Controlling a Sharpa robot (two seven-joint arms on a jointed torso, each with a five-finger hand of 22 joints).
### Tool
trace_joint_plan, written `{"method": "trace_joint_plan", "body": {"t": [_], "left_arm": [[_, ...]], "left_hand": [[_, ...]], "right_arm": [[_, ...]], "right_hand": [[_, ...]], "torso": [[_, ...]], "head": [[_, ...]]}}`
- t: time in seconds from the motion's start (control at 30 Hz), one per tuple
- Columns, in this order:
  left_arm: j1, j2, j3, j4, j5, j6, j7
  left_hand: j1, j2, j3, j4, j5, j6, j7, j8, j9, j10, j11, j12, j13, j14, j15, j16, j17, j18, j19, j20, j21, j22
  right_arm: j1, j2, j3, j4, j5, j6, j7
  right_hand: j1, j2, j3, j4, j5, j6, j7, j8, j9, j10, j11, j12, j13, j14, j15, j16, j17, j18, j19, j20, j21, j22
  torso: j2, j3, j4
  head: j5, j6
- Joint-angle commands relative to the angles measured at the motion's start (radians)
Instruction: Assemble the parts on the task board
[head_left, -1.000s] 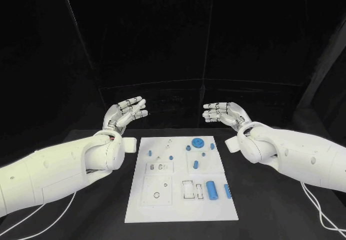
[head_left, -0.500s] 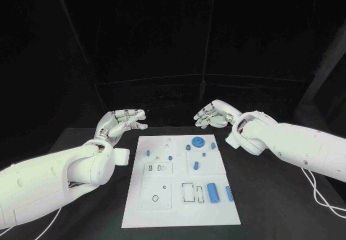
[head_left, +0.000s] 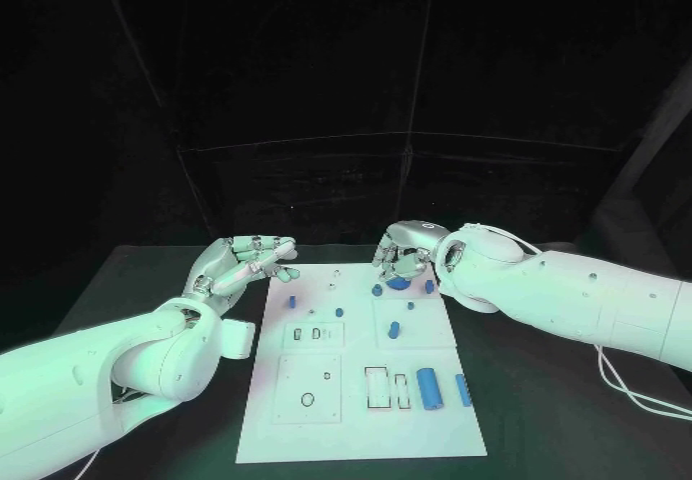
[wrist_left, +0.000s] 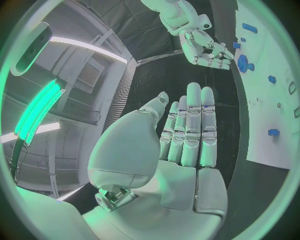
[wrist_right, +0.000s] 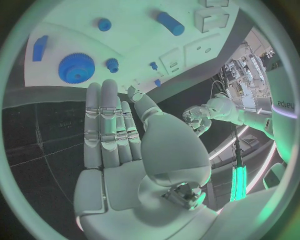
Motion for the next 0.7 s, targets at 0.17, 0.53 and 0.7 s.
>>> {"method": "trace_joint_plan", "body": {"t": [0.17,0.53,0.7], "left_arm": [[0.001,-0.005,0.0,0.022,-0.021,0.031,-0.005],[0.001,-0.009,0.0,0.033,-0.021,0.035,-0.007],[0.001,-0.01,0.0,0.032,-0.021,0.035,-0.008]], "left_hand": [[-0.005,-0.01,0.013,-0.002,-0.002,0.001,0.008,-0.013,-0.002,-0.005,0.008,-0.019,-0.002,-0.012,0.0,0.011,0.016,0.003,-0.001,-0.001,0.008,0.004],[-0.011,-0.012,0.015,-0.001,-0.002,-0.001,0.011,-0.019,-0.002,-0.01,0.012,-0.028,-0.003,-0.022,0.003,0.011,0.025,0.002,-0.005,0.001,0.009,0.005],[-0.011,-0.012,0.016,-0.001,-0.002,-0.002,0.012,-0.02,-0.002,-0.011,0.012,-0.03,-0.003,-0.023,0.003,0.011,0.026,0.002,-0.006,0.001,0.009,0.005]], "right_arm": [[0.004,0.013,0.002,0.0,-0.148,0.069,-0.064],[0.004,0.024,0.002,-0.004,-0.166,0.126,-0.08],[0.004,0.028,0.002,-0.012,-0.171,0.135,-0.08]], "right_hand": [[-0.012,-0.008,0.011,0.001,-0.006,-0.051,0.004,-0.004,0.0,-0.064,0.007,0.017,0.001,0.037,0.002,0.13,0.086,0.009,0.019,0.003,0.081,0.048],[-0.011,-0.008,0.028,0.002,-0.008,-0.069,0.006,-0.002,0.001,-0.114,0.012,0.048,-0.002,0.019,0.007,0.328,0.265,0.011,-0.006,0.009,0.165,0.102],[-0.01,-0.005,0.032,0.002,-0.008,-0.067,0.006,-0.001,0.002,-0.118,0.013,0.052,-0.003,0.018,0.008,0.353,0.289,0.012,-0.01,0.01,0.175,0.109]], "torso": [[0.03,-0.0055,0.0083],[0.042,-0.0056,0.007],[0.044,-0.0055,0.0078]], "head": [[-0.006,0.004],[-0.007,0.003],[-0.009,0.006]]}}
